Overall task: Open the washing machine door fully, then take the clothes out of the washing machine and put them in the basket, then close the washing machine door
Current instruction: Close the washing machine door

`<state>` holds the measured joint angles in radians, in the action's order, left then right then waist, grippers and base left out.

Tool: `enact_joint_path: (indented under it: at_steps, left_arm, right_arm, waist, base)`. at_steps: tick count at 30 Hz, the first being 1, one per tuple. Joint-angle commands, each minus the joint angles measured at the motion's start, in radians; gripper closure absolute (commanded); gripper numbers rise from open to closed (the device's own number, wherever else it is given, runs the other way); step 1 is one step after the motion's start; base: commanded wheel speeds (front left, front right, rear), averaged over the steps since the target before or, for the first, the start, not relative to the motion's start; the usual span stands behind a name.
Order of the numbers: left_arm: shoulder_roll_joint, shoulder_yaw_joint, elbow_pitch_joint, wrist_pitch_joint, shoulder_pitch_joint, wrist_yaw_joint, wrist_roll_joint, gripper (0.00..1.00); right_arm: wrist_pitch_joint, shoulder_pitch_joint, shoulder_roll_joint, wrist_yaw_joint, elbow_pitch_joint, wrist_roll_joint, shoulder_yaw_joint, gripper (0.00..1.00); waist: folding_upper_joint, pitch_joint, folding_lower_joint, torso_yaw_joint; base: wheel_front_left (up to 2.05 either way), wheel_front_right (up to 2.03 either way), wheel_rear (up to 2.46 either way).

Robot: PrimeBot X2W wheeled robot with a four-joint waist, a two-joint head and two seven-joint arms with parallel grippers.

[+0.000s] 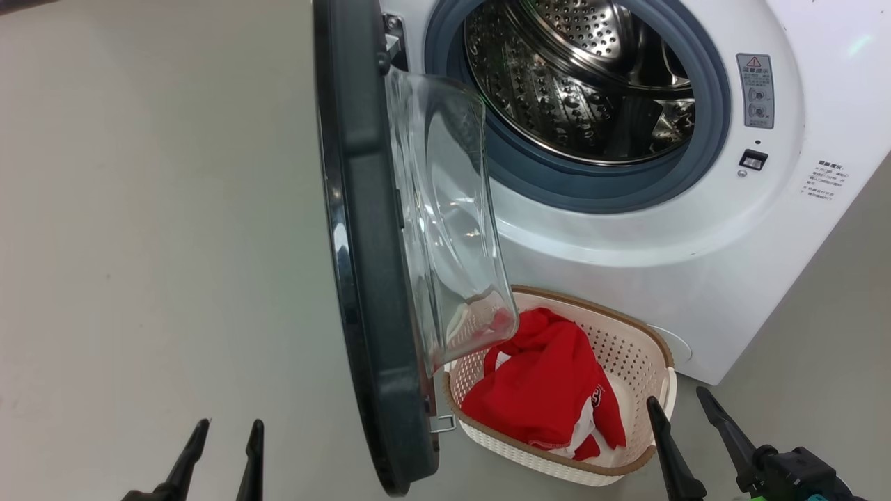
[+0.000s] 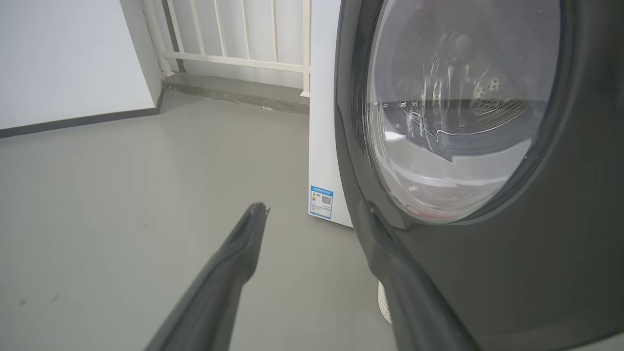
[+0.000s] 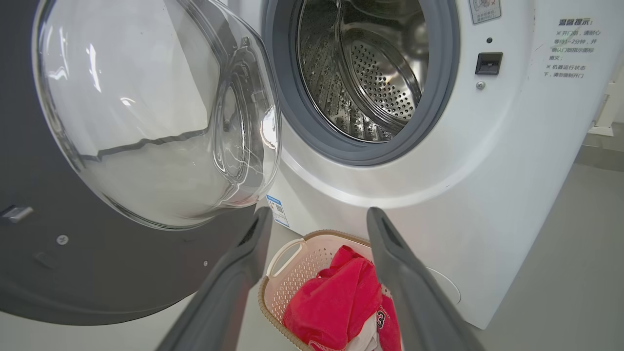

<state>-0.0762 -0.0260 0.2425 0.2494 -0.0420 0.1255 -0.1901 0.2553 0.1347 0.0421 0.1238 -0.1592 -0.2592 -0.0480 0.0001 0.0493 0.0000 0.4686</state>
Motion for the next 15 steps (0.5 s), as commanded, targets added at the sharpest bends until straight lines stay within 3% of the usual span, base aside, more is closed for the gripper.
enact_joint_path:
  at_steps: [1, 9, 10, 11, 12, 13, 15]
  left_arm:
    - [-0.006, -0.038, -0.028, 0.012, 0.012, 0.005, 0.013, 0.00]
    - [-0.004, -0.040, -0.040, 0.012, 0.014, 0.005, -0.002, 0.00]
    - [-0.003, -0.040, -0.045, 0.012, 0.017, 0.005, -0.019, 0.20]
    - [-0.002, -0.038, -0.051, 0.012, 0.021, 0.005, -0.049, 0.55]
    - [0.000, -0.038, -0.062, 0.012, 0.027, 0.005, -0.086, 0.81]
    - [0.001, -0.041, -0.075, 0.012, 0.032, 0.005, -0.126, 1.00]
    - [-0.004, -0.031, -0.091, 0.012, 0.037, 0.005, -0.228, 1.00]
  right_arm:
    - [0.006, -0.033, 0.008, 0.007, 0.022, -0.007, -0.027, 0.00]
    - [0.006, -0.033, 0.008, 0.007, 0.023, -0.011, -0.028, 0.00]
    - [0.006, -0.034, 0.008, 0.007, 0.023, -0.011, -0.028, 0.00]
    - [0.006, -0.034, 0.008, 0.007, 0.023, -0.011, -0.027, 0.00]
    - [0.006, -0.035, 0.008, 0.007, 0.023, -0.011, -0.026, 0.00]
    - [0.006, -0.035, 0.008, 0.007, 0.024, -0.011, -0.026, 0.00]
    - [0.006, -0.036, 0.008, 0.007, 0.024, -0.011, -0.026, 0.00]
  waist:
    - [-0.0001, -0.001, 0.0000, 0.000]
    - [-0.0001, -0.003, 0.0000, -0.002]
    - [-0.0001, -0.002, 0.0000, -0.002]
    - [-0.0001, -0.001, 0.0000, -0.002]
    - [-0.0001, 0.000, 0.0000, -0.001]
    - [-0.0001, 0.001, 0.0000, -0.001]
    - [-0.0001, 0.001, 0.0000, -0.001]
  base:
    - [0.00, 0.00, 0.00]
    - [0.00, 0.00, 0.00]
    - [0.00, 0.00, 0.00]
    - [0.00, 0.00, 0.00]
    - [0.00, 0.00, 0.00]
    - [0.00, 0.00, 0.00]
    - [0.00, 0.00, 0.00]
